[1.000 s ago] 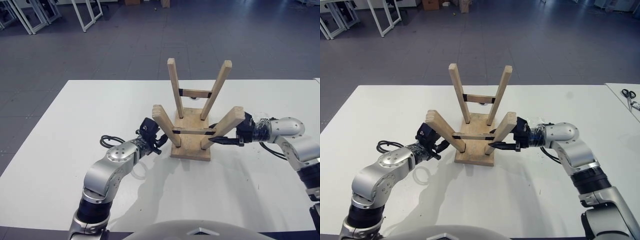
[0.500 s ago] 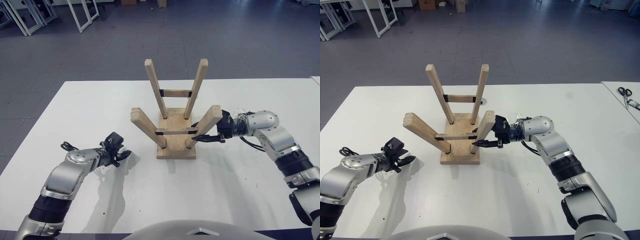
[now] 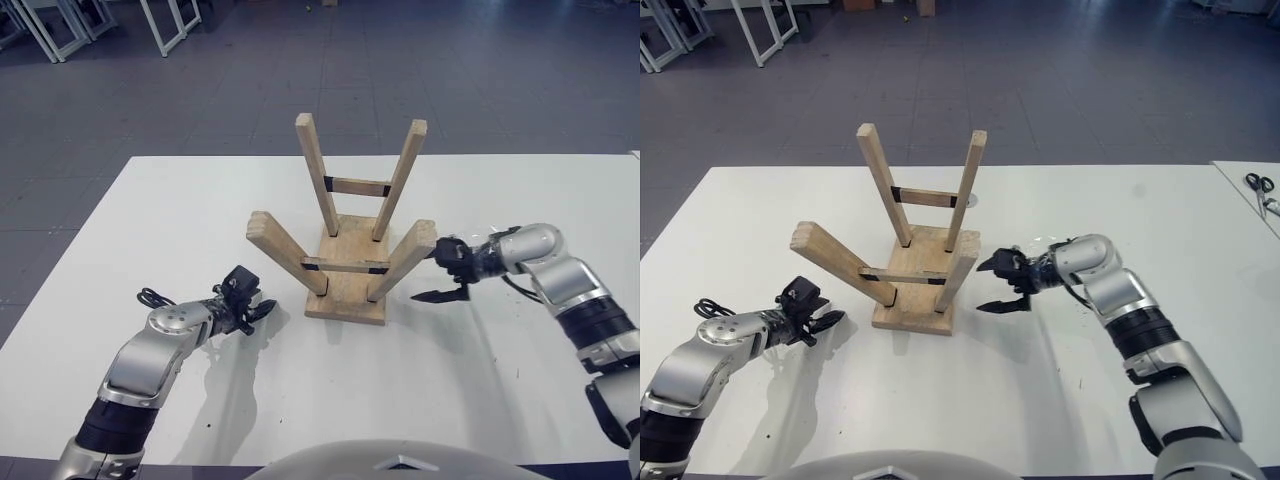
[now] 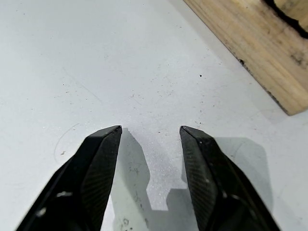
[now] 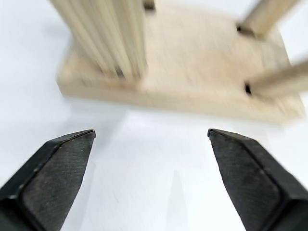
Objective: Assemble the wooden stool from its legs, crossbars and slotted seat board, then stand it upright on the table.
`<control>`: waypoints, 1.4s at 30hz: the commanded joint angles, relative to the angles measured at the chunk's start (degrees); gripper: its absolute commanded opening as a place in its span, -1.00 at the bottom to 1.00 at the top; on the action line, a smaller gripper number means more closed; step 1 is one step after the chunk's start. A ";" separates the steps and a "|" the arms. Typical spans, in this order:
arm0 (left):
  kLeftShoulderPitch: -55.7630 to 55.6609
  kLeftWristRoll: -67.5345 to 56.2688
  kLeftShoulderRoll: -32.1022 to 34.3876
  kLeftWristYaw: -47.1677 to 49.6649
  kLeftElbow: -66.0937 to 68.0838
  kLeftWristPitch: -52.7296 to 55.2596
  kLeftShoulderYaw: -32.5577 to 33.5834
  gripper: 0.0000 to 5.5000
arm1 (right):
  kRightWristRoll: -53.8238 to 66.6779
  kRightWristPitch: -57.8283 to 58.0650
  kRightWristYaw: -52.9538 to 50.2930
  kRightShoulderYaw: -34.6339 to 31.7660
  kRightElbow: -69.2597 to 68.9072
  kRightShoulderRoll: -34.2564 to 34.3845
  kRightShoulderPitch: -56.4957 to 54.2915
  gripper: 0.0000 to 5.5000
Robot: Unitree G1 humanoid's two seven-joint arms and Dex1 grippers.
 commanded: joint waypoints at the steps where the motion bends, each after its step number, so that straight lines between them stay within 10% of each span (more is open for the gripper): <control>1: 1.99 1.57 -1.95 2.31 -1.12 1.87 -1.54 -0.19 | 11.59 19.27 -9.31 -13.10 -19.81 1.98 4.93 0.45; 7: 6.03 1.80 -3.07 3.99 -2.79 2.37 -0.68 -0.19 | 49.05 50.98 -46.19 -37.80 -45.58 17.37 -2.18 0.10; 14: 6.25 2.26 -3.72 4.55 -2.15 1.99 -1.09 -0.19 | 85.12 51.71 -75.31 -30.30 -57.29 19.06 2.48 0.10; 23: 5.34 3.01 -3.20 3.81 -0.62 1.41 -1.65 -0.19 | 88.84 31.65 -88.11 -35.14 -50.81 23.42 -17.91 0.10; 30: 3.07 3.27 -3.98 3.80 0.74 1.07 -2.38 -0.19 | 61.63 46.58 -70.12 -1.30 -52.63 9.28 14.80 0.10; 38: 3.96 3.88 -5.12 4.53 0.40 1.22 -3.04 -0.19 | 82.28 34.98 -80.89 -18.51 -53.11 22.54 -10.25 0.10; 42: 5.26 3.82 -5.84 5.34 -0.09 1.07 -2.64 -0.19 | 89.99 34.25 -82.29 -27.13 -45.38 18.04 -16.11 0.10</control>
